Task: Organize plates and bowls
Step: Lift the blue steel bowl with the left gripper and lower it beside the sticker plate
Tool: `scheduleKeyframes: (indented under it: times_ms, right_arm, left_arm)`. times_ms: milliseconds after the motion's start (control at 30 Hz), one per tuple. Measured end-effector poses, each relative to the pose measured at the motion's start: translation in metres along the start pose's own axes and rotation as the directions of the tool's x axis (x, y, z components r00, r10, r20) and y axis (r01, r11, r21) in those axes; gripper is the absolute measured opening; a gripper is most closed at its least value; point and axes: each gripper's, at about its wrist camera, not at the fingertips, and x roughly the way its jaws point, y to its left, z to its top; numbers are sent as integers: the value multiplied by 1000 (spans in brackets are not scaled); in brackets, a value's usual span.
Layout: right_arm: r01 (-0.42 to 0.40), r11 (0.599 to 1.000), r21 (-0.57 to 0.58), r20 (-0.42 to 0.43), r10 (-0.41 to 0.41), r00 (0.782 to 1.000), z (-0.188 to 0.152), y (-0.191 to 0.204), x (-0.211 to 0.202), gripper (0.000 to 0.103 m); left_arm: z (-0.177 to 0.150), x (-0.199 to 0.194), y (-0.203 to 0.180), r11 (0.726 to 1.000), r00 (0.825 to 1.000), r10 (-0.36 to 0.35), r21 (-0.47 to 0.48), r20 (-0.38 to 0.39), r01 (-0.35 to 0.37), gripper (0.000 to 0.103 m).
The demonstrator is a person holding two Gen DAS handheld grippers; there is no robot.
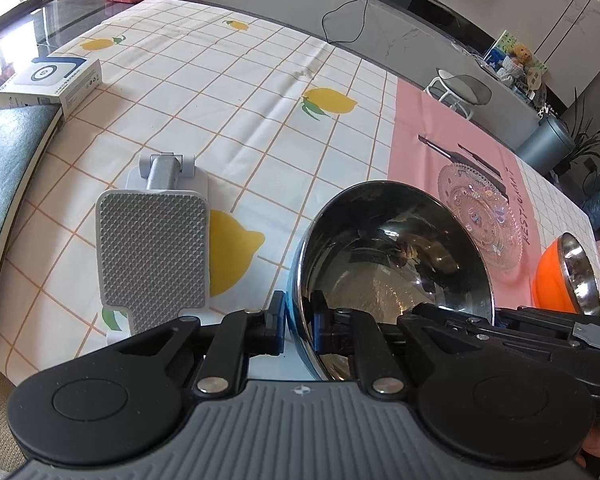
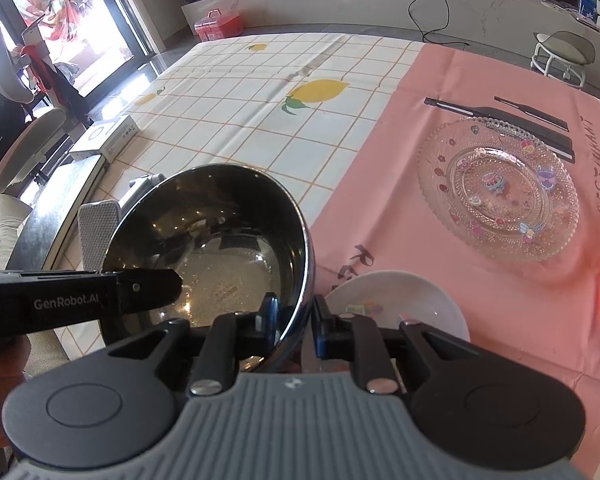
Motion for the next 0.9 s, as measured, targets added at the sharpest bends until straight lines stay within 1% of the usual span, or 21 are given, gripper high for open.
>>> scheduleKeyframes:
  times_ms: [100,300,433,500,667,833,900]
  right_arm:
    - [1,1000,1,25,-1,1000,1,2,-9,16]
    - [-7,1000,9,53,7,999,5,3,-31,16]
    - [10,1000,10,71,-10,997,2,-3,-56,17]
    - [26,1000,11,79,-27,997,-2,-9,-72,17]
    - [91,995,46,119,-96,988,-19,-29,-117,17]
    - [151,985,86,118,-160,980,-57,-49,-142,18]
    - [174,975,137,118,-190,975,-76,-61,-145,18]
  left_arm:
    - [1,-7,0,1000,1000,-15,-15,23,15,13]
    - [1,-26,-11,999,997,-43,13,68,42,13]
    - [-4,-36,-30,995,993,-94,41,73,91,13]
    - [-7,-40,-43,990,989,-124,78,74,118,14]
    - [-21,-45,-81,970,980,-192,164,59,181,14]
    - [-41,-31,-116,931,972,-236,283,-20,232,14]
    - [-49,-20,-127,916,970,-237,323,-44,238,14]
